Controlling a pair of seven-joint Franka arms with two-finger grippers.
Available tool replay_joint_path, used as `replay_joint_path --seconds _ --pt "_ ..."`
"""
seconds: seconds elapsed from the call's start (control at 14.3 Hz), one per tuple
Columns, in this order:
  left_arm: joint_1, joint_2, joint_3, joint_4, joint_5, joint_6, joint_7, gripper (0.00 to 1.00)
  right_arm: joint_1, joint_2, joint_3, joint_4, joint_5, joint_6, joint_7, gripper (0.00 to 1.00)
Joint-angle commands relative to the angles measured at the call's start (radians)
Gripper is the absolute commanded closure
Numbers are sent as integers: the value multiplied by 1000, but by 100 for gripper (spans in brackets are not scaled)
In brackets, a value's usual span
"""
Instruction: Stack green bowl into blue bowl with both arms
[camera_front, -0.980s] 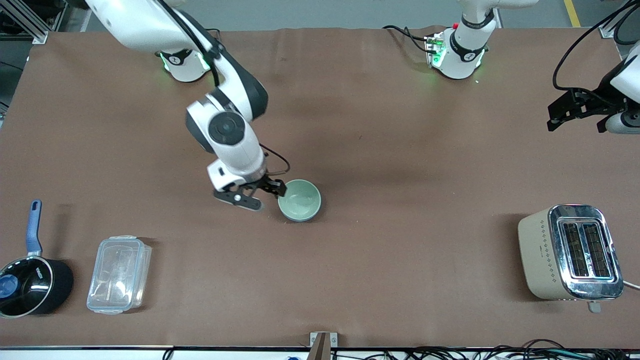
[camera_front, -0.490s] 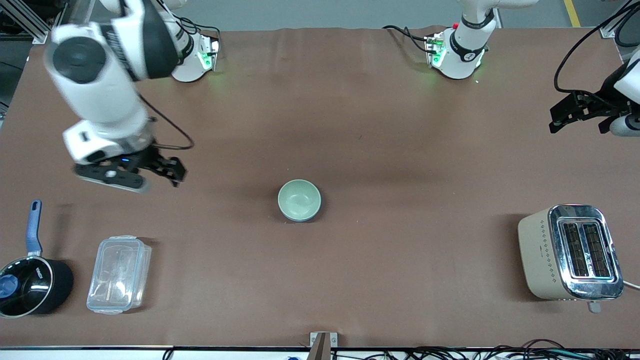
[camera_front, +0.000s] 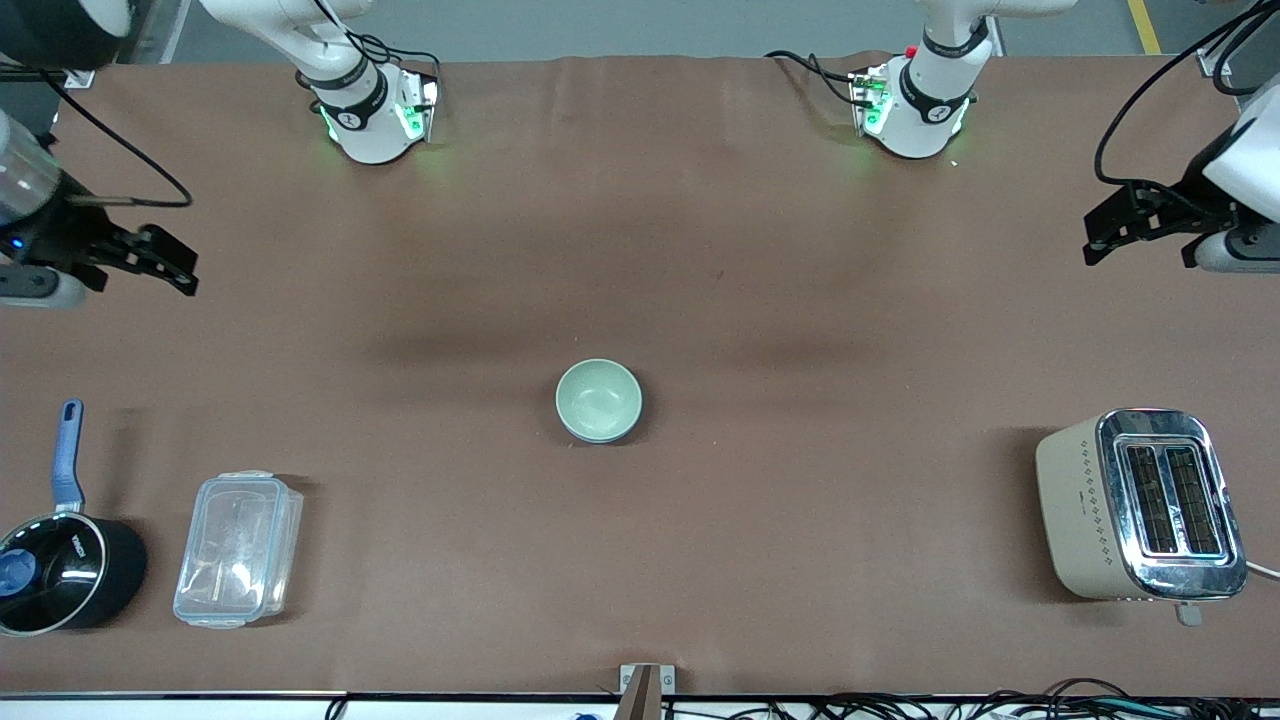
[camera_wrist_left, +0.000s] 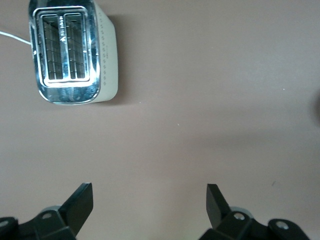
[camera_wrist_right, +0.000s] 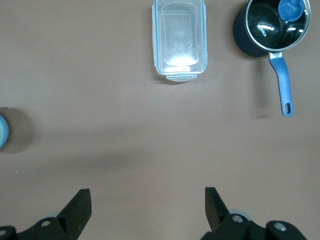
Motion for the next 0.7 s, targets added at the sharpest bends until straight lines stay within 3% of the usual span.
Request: replay_joint_path --seconds 0.0,0.14,0.63 --pt "6 -46 -9 -59 -20 21 -11 0 6 -3 -18 95 43 -50 -15 0" --pt "6 -53 -9 -73 -20 27 -10 0 2 44 -18 170 45 -79 -16 0" --pt "8 -21 -8 -42 -22 24 12 0 -17 47 -20 167 65 -113 -56 0"
